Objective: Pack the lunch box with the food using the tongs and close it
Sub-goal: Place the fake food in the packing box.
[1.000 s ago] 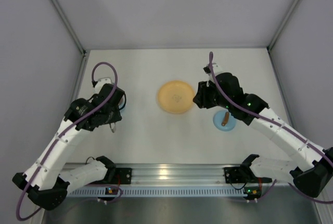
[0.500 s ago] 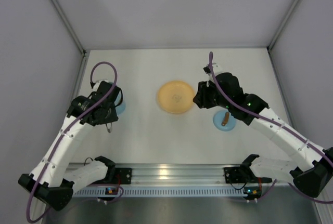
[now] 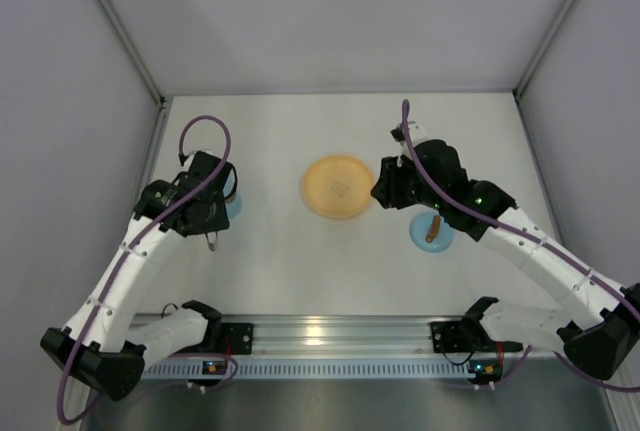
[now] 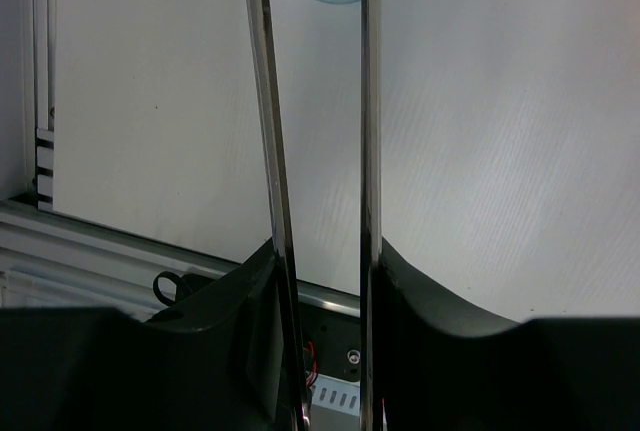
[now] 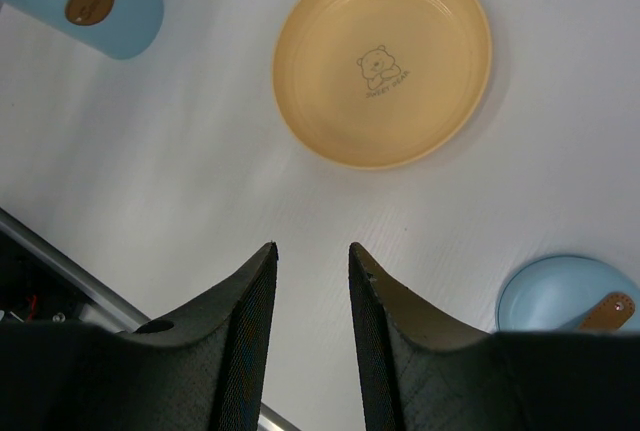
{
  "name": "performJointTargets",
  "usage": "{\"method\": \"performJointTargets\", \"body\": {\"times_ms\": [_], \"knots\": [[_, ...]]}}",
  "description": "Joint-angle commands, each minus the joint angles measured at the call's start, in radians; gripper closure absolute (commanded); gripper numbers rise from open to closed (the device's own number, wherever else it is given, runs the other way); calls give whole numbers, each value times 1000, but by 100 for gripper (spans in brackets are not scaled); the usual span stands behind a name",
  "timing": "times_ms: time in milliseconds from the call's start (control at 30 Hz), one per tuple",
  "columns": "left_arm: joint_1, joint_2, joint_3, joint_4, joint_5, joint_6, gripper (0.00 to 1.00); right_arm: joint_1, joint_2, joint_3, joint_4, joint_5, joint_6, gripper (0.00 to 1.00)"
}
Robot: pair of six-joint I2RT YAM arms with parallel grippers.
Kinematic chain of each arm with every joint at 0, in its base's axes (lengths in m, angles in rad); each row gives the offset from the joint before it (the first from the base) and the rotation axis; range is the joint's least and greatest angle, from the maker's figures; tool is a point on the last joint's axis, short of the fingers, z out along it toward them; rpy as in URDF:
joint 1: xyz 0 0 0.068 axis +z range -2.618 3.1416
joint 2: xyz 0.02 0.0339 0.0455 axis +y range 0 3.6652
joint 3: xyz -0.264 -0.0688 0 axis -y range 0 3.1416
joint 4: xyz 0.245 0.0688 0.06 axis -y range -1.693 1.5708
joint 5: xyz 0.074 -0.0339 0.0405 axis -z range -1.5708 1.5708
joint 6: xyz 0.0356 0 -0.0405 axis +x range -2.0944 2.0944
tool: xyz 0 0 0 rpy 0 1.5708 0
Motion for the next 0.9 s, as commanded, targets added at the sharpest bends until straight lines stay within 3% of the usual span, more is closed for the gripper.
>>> {"method": "performJointTargets", "body": {"times_ms": [0, 433, 700, 867], "knots": [[14, 0, 7, 56, 1, 28, 59, -10, -6, 27, 14, 8, -7, 66], [29, 36, 94, 56, 21, 63, 55, -8, -9, 31, 7, 11, -8, 65], [25, 256, 524, 15, 79, 140, 57, -8, -14, 38, 4, 37, -7, 65], [14, 453, 674, 73, 150, 195, 56, -10, -12, 66, -19, 80, -11, 64]]}}
